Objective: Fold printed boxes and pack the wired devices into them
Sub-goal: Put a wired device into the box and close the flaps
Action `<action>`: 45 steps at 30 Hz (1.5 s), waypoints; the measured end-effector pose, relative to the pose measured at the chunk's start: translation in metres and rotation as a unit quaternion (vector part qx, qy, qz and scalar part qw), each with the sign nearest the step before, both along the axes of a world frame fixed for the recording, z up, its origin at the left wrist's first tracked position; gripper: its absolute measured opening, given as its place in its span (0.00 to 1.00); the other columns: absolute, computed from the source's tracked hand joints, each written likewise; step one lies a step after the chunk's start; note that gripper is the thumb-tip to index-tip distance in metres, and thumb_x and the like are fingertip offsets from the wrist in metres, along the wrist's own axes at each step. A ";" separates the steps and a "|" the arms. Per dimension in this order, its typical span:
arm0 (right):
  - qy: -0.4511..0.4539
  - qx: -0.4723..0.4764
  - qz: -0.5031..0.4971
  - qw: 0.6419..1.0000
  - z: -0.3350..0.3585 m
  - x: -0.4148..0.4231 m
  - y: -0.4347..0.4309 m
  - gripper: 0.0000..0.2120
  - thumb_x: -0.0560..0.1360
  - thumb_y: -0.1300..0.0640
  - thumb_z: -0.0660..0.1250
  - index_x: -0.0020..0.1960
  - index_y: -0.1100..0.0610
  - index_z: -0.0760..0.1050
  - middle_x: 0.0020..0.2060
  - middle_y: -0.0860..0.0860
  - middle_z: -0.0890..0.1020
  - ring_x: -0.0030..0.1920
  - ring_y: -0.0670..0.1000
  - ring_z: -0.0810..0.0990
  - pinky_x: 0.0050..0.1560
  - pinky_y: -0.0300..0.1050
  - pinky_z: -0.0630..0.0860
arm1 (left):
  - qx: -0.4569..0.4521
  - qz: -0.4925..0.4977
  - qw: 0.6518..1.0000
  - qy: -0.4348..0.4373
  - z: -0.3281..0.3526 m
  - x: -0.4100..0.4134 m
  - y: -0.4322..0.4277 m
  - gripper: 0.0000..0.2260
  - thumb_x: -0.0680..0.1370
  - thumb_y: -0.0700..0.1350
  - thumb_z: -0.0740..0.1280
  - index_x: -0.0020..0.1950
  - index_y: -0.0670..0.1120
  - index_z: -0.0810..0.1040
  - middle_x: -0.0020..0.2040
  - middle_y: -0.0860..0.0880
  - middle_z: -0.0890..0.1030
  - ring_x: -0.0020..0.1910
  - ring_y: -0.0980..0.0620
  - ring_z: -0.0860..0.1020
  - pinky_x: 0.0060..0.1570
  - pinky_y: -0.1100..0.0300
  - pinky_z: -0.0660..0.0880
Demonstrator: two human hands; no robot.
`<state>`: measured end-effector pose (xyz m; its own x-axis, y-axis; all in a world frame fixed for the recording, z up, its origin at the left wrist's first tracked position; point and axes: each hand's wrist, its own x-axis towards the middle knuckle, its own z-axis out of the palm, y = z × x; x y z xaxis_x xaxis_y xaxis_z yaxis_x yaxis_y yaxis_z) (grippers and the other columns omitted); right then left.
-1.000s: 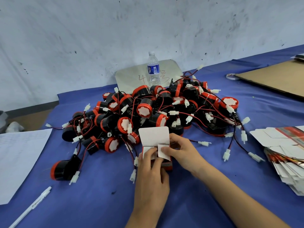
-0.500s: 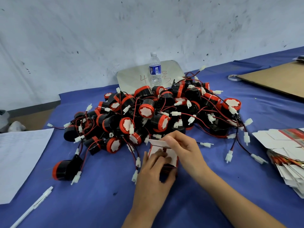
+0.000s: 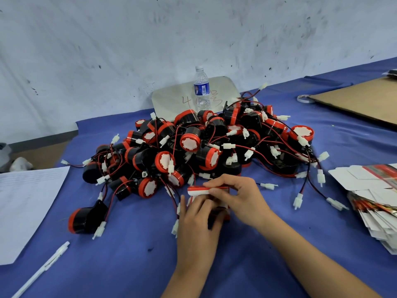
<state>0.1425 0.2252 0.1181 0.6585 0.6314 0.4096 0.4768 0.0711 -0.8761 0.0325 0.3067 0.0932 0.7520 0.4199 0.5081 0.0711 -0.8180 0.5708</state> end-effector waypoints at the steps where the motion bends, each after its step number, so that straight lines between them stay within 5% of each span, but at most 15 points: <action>1: -0.011 -0.009 -0.001 1.000 0.000 -0.001 0.001 0.07 0.75 0.65 0.70 0.50 0.58 0.83 0.43 0.47 0.85 0.47 0.43 0.82 0.52 0.41 0.78 | -0.002 0.007 1.000 -0.014 0.001 0.001 0.000 0.07 0.75 0.39 0.72 0.48 0.50 0.81 0.51 0.59 0.79 0.53 0.57 0.78 0.74 0.52 0.58; 3: -0.026 -0.018 -0.004 0.999 0.001 -0.003 0.004 0.06 0.76 0.65 0.69 0.50 0.59 0.82 0.44 0.48 0.85 0.47 0.43 0.82 0.52 0.43 0.78 | -0.030 0.016 0.998 -0.061 0.005 -0.001 -0.001 0.09 0.73 0.36 0.72 0.46 0.50 0.82 0.49 0.59 0.77 0.50 0.58 0.77 0.60 0.58 0.73; 6: -0.033 -0.031 0.006 0.999 0.000 -0.001 0.004 0.05 0.76 0.65 0.68 0.50 0.60 0.81 0.46 0.47 0.84 0.50 0.42 0.81 0.54 0.40 0.77 | -0.051 0.074 0.988 -0.123 0.005 -0.004 0.003 0.11 0.71 0.32 0.73 0.45 0.47 0.79 0.50 0.55 0.71 0.50 0.62 0.74 0.45 0.73 0.72; 10: -0.032 -0.056 0.034 0.997 -0.007 -0.001 0.001 0.06 0.74 0.68 0.70 0.49 0.60 0.81 0.49 0.48 0.83 0.55 0.44 0.80 0.57 0.34 0.73 | -0.138 0.111 0.974 -0.143 0.006 -0.006 0.012 0.12 0.73 0.32 0.71 0.49 0.48 0.76 0.50 0.52 0.71 0.48 0.61 0.75 0.45 0.75 0.72; 16: 0.023 -0.076 0.065 0.995 -0.006 0.004 -0.001 0.07 0.72 0.66 0.72 0.48 0.56 0.84 0.49 0.40 0.82 0.59 0.37 0.77 0.70 0.47 0.66 | -0.132 0.100 0.977 -0.137 0.007 -0.008 0.014 0.10 0.76 0.32 0.69 0.48 0.46 0.80 0.49 0.54 0.74 0.49 0.56 0.77 0.48 0.70 0.74; 21: 0.059 -0.067 0.102 0.991 -0.005 0.010 -0.006 0.10 0.72 0.68 0.71 0.51 0.57 0.84 0.49 0.38 0.83 0.62 0.30 0.71 0.62 0.30 0.69 | -0.107 0.094 0.980 -0.141 0.007 -0.008 0.016 0.08 0.75 0.31 0.69 0.48 0.43 0.82 0.49 0.54 0.75 0.51 0.60 0.75 0.48 0.72 0.73; 27: 0.072 -0.103 0.166 0.978 -0.002 0.017 -0.012 0.25 0.73 0.76 0.61 0.55 0.48 0.80 0.57 0.36 0.79 0.66 0.27 0.61 0.62 0.27 0.66 | -0.102 0.092 0.982 -0.133 0.006 -0.008 0.019 0.08 0.76 0.33 0.68 0.49 0.45 0.81 0.49 0.57 0.74 0.51 0.63 0.74 0.48 0.72 0.73; 33: 0.109 -0.102 0.196 0.969 0.002 0.021 -0.014 0.24 0.72 0.76 0.57 0.60 0.56 0.77 0.58 0.42 0.79 0.69 0.34 0.61 0.62 0.23 0.62 | -0.087 0.091 0.983 -0.134 0.005 -0.008 0.019 0.08 0.74 0.32 0.70 0.47 0.44 0.81 0.48 0.57 0.75 0.50 0.62 0.76 0.47 0.70 0.74; 40: 0.114 -0.120 0.207 0.964 -0.004 0.027 -0.014 0.12 0.79 0.62 0.64 0.57 0.51 0.81 0.71 0.38 0.67 0.75 0.39 0.51 0.73 0.41 0.53 | -0.106 0.106 0.982 -0.115 0.004 -0.006 0.019 0.09 0.72 0.28 0.69 0.41 0.42 0.80 0.47 0.57 0.75 0.48 0.63 0.75 0.45 0.73 0.72; 45: 0.186 -0.086 0.229 0.952 -0.006 0.027 -0.011 0.16 0.78 0.65 0.65 0.58 0.48 0.81 0.72 0.36 0.62 0.72 0.38 0.63 0.70 0.42 0.67 | -0.100 0.105 0.984 -0.106 0.004 -0.006 0.018 0.08 0.72 0.28 0.69 0.42 0.41 0.80 0.48 0.55 0.75 0.48 0.62 0.75 0.45 0.72 0.73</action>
<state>0.1693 0.2140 0.1119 0.3781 0.9234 0.0667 0.0840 0.0375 -0.9958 0.0267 0.3250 0.0976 0.5242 0.6627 0.5348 0.0887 -0.6671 0.7397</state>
